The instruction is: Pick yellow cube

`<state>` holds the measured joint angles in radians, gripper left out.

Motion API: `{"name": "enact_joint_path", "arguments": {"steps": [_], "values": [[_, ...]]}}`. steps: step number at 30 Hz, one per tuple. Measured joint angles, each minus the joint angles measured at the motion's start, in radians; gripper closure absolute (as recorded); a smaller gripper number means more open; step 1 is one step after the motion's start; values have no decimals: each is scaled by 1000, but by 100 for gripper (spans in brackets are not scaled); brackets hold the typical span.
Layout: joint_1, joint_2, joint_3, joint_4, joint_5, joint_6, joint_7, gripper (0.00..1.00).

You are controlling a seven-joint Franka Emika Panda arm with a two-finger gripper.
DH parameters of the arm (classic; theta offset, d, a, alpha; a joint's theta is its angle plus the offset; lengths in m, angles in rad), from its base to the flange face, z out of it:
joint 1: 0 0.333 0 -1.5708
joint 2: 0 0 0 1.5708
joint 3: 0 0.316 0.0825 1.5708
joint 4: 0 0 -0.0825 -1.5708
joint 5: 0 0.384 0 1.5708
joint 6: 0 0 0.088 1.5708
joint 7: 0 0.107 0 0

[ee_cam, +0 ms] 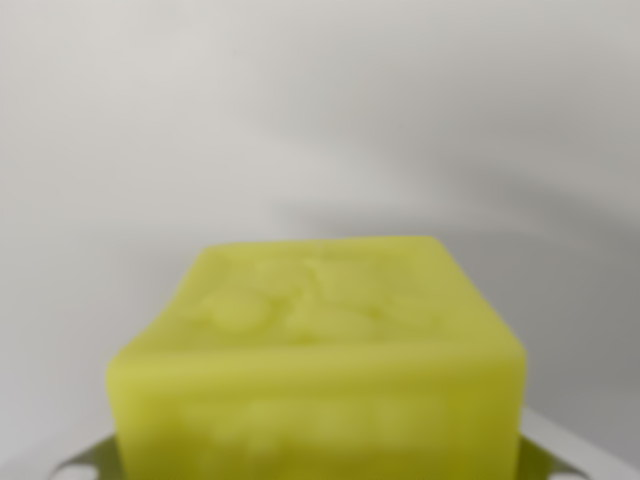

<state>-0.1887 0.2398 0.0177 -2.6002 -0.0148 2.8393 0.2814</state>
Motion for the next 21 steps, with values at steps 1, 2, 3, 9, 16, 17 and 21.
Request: {"name": "enact_joint_path", "arguments": {"steps": [1,2,3,9,16,17,21], "values": [[0,-8,0,-1,1,-7,-1,100],[0,-16,0,-3,2,-13,-1,100],[0,-23,0,-4,2,-20,-2,100],[1,-70,0,-9,6,-61,-4,100],[2,-123,0,-13,9,-110,-7,100],[2,-130,0,-13,9,-117,-7,100],[2,-159,0,-14,11,-146,-8,100]]}}
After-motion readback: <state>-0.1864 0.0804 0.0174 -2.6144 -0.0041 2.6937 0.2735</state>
